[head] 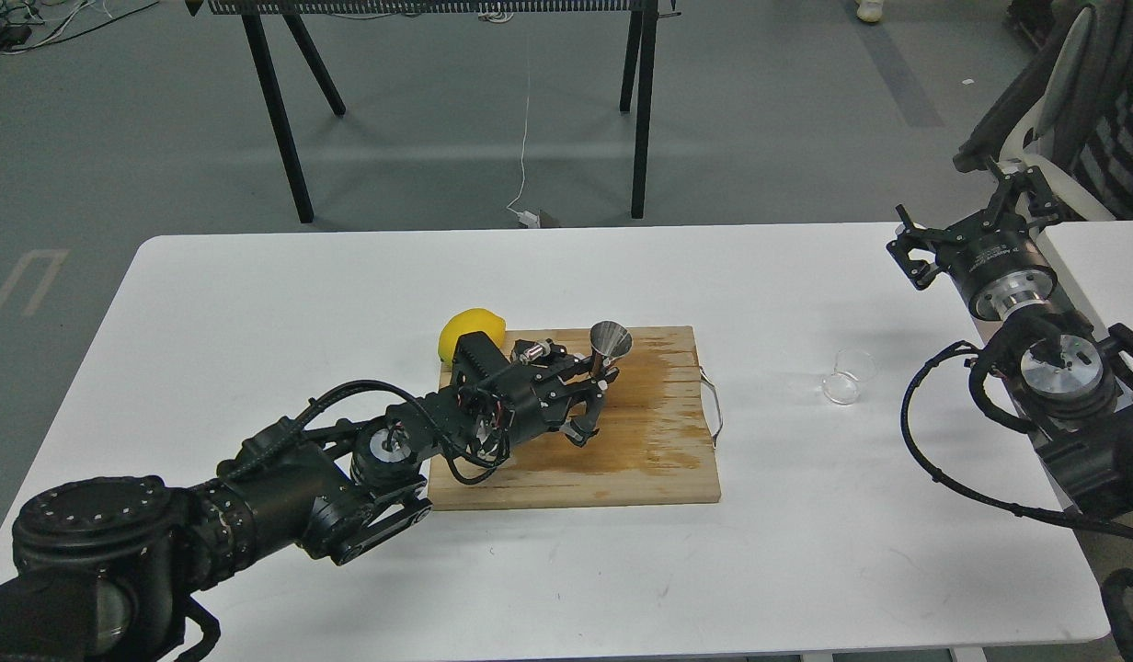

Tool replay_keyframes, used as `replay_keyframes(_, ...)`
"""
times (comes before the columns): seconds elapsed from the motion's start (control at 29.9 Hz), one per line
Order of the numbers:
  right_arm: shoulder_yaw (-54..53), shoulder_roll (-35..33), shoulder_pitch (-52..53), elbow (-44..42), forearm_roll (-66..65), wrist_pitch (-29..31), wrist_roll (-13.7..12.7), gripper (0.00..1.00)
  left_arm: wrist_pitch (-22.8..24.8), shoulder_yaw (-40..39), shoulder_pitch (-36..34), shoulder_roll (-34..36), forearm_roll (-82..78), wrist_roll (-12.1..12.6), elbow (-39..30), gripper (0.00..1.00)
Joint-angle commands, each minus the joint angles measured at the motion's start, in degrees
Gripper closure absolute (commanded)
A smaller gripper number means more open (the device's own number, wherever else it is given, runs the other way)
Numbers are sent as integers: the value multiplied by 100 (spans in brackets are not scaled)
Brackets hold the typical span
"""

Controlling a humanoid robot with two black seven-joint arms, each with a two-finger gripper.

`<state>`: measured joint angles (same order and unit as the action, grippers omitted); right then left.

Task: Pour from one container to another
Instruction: 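Lift the jigger with the left gripper and carry it onto the cutting board, then set the jigger upright on the board and open the left gripper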

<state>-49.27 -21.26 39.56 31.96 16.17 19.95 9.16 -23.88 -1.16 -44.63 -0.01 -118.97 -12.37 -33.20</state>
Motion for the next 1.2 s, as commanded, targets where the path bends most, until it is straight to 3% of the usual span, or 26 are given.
replay_keyframes(0.0,5,8,8,3,0,0,7,1,-55,-7,139,1,-3,7,-11,98)
replay_keyframes(0.27,5,8,17,12,0,0,7,1,-196,-7,253,1,-47,-2,-20,91)
replay_keyframes(0.3,5,8,17,12,0,0,16,1,-222,-7,262,1,-56,-2,-20,86)
replay_keyframes(0.37,5,8,17,12,0,0,16,1,-249,-7,271,1,-47,-2,-20,64)
replay_keyframes(0.43,5,8,17,12,0,0,16,1,-275,-7,271,1,-47,-19,-20,57)
replay_keyframes(0.6,5,8,17,12,0,0,16,1,-345,-16,271,1,-47,-54,-29,22)
replay_keyframes(0.74,5,8,17,12,0,0,16,1,-372,-33,271,1,-47,-142,-29,7)
replay_keyframes(0.84,5,17,17,12,0,-8,16,1,-354,-42,271,1,-30,-160,-29,2)
replay_keyframes(1.17,5,8,96,47,0,-167,25,1,-310,-156,271,1,-12,-248,-11,1)
